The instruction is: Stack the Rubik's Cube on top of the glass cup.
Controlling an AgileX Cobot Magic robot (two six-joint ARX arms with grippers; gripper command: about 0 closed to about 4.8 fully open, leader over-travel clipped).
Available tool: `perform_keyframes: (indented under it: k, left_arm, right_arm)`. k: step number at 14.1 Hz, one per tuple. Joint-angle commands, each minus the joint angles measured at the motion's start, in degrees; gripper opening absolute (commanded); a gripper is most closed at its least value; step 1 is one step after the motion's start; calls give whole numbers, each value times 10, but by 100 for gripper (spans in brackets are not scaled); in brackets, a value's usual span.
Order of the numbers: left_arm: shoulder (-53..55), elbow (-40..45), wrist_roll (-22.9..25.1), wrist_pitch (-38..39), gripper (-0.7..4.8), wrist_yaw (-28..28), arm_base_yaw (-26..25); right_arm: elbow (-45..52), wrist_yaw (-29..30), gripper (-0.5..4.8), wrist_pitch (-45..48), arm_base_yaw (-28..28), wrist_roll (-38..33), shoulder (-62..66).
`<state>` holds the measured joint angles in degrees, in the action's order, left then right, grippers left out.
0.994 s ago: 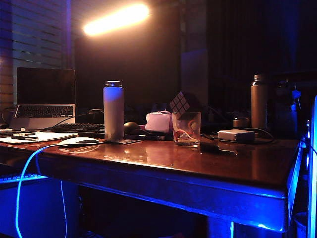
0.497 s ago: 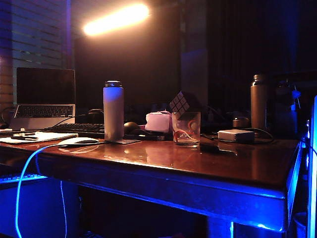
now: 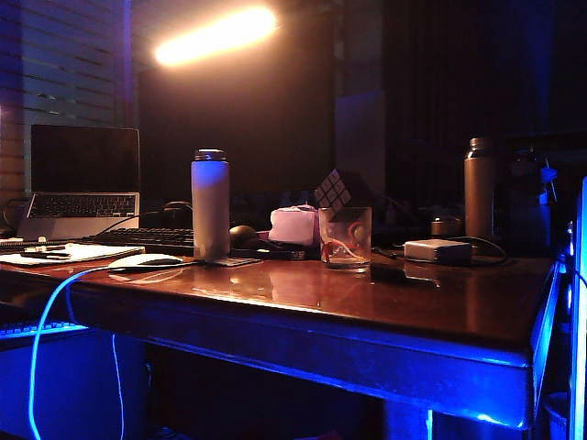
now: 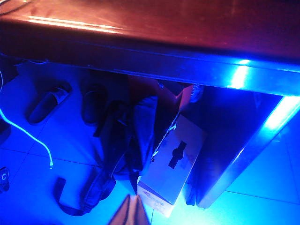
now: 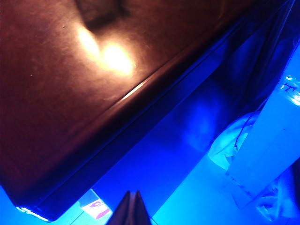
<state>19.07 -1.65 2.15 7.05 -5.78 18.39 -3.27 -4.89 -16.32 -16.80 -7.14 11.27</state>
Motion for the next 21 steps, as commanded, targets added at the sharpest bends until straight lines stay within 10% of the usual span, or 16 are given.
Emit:
perform_keyframes:
  k: [1, 17, 21]
  left_arm:
    - [0, -2, 5, -8, -2, 2, 0]
    - [-104, 13, 4, 27, -2, 2, -4]
    - [-167, 13, 4, 27, -2, -2, -119]
  right_arm:
    - [-1, 5, 0, 10, 0, -3, -1]
    - [29, 7, 0, 71, 122, -3, -111]
    - [29, 8, -1, 71, 123, -3, -111]
